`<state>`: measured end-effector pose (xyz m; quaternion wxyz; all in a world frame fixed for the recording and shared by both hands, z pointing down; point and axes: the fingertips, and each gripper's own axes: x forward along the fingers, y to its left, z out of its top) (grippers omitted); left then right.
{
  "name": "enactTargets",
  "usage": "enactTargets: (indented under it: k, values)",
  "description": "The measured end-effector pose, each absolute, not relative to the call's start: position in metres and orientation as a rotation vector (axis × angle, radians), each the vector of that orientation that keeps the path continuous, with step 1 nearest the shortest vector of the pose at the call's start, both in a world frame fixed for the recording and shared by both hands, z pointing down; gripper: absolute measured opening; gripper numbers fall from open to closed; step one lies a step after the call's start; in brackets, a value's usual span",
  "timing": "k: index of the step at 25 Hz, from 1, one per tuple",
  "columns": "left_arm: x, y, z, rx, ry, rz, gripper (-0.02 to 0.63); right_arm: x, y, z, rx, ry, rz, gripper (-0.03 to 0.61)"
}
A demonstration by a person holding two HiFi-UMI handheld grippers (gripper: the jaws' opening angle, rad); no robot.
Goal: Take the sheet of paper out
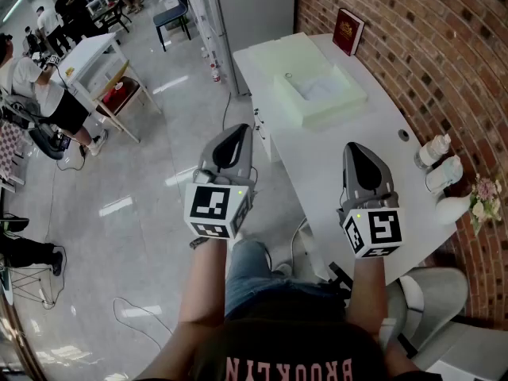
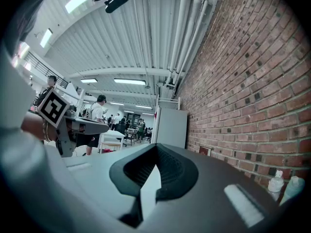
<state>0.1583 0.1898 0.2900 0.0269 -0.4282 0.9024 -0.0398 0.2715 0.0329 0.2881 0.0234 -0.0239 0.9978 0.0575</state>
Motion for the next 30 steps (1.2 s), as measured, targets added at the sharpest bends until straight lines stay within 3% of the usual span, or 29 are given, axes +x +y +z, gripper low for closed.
enactTargets:
  k: [12,30]
  values:
    - [0.103,0.137,0.298,-1.471,2.728,-0.101,-0.002,0.233,-0.003,0.303,-0.207,3.116,0.207,0.000]
    - [-0.115,0.094,0.301,-1.824,2.557,-0.127,-0.001,0.057,-0.039,0.304,-0.691,3.099,0.175,0.002]
